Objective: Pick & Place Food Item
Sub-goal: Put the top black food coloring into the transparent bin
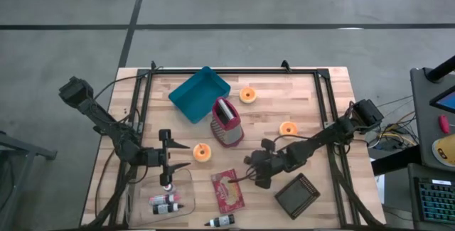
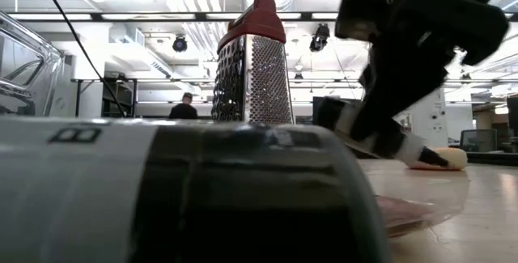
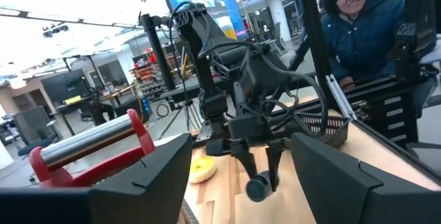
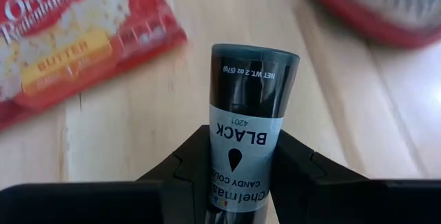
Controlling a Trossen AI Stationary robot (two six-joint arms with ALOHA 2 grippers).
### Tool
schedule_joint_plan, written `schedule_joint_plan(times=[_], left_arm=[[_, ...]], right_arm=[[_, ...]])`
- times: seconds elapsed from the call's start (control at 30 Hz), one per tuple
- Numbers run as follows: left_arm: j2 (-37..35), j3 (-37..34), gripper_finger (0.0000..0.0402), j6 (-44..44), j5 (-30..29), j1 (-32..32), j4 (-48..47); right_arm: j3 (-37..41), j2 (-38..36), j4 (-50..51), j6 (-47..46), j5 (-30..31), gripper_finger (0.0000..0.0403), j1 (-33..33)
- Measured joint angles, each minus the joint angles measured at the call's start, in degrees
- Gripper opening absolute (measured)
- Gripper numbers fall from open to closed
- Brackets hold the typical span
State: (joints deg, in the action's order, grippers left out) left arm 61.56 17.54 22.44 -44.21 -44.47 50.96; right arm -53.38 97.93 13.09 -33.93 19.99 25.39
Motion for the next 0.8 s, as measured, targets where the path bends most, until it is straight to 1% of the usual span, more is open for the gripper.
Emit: schedule_joint_plan(times=[0.2, 0.33, 0.5, 0.67, 0.8], left_arm=[[0.0, 0.0, 0.0253, -2.8, 2.4, 0.0, 0.0], [0.0, 0.0, 0.0253, -3.4, 2.7, 0.0, 0.0], [0.0, 0.0, 0.0253, -4.1, 2.9, 0.0, 0.0], [0.0, 0.0, 0.0253, -5.1, 3.5, 0.2, 0.0], [0.0, 0.0, 0.0252, -7.3, 5.9, 1.5, 0.0]], right_arm=[[-4.2, -0.1, -1.4, 7.3, 6.3, 0.0103, 0.0], [-6.4, -0.1, -8.4, 15.1, 10.0, 0.0103, 0.0], [-7.2, -0.1, -22.7, 26.9, 11.7, 0.0103, 0.0], [-4.4, 0.2, -40.4, 37.5, 11.3, 0.0103, -0.2], [-3.1, 0.9, -49.6, 43.4, 10.6, 0.0103, -0.5]])
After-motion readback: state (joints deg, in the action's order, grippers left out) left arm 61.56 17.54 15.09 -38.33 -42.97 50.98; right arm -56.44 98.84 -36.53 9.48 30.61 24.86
